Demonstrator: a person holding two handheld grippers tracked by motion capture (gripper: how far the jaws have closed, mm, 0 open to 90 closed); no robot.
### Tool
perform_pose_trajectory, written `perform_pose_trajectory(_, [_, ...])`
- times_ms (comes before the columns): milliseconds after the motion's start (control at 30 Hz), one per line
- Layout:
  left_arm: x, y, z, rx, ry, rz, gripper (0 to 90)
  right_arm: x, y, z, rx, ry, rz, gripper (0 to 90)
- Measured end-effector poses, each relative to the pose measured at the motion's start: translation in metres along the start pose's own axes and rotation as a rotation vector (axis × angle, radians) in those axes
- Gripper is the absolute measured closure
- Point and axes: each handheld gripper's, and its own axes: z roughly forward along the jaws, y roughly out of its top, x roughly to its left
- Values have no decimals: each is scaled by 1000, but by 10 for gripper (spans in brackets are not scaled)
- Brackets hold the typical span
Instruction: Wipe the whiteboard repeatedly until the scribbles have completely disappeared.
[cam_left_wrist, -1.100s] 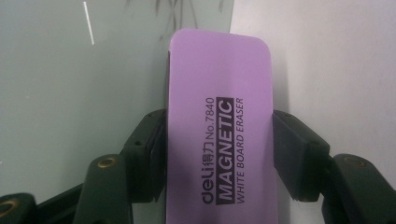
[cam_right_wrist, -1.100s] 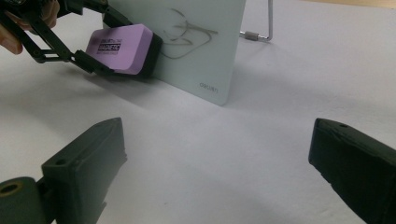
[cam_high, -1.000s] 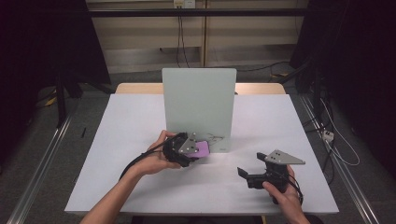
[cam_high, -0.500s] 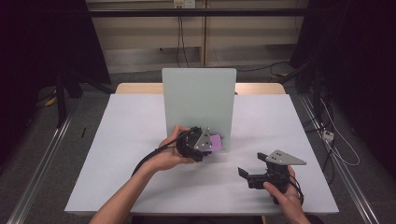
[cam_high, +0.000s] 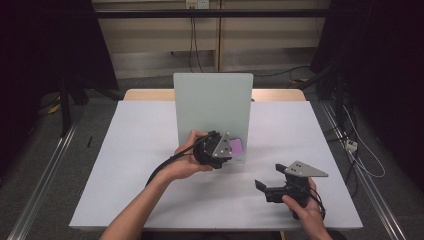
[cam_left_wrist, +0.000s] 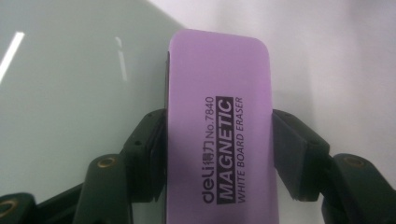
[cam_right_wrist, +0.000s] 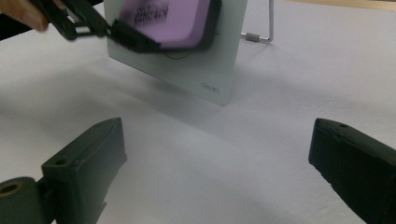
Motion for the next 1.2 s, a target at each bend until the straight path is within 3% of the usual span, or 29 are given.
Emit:
perform_pose_trajectory(267, [-18,3,26,-12,-61,5,405,0,0,0,1,1,0,39])
perform_pose_trajectory(400, [-20,5,31,-12,-74,14,406,0,0,-1,-4,-2,6,39])
perform_pose_trajectory(500, [-9,10,21,-45,-37,-6,406,0,0,-1,-5,0,7,39])
perform_pose_trajectory(633, [17,21,-5,-96,56,-40,406,-1,0,-1,-4,1,7,39])
perform_pose_trajectory(700, [27,24,-14,-116,74,-60,406,0,0,-1,-3,1,8,39])
perform_pose_trajectory(800, [20,23,-8,-80,79,-7,405,0,0,-1,-4,2,7,39])
perform_pose_trajectory(900, [3,19,9,-40,19,25,406,0,0,-1,-5,1,6,39])
perform_pose_trajectory(1100, [-20,12,38,-7,-94,23,406,0,0,-2,-5,0,9,39])
perform_pose_trajectory(1200, [-26,12,45,-13,-103,11,405,-1,0,-3,-6,0,9,39])
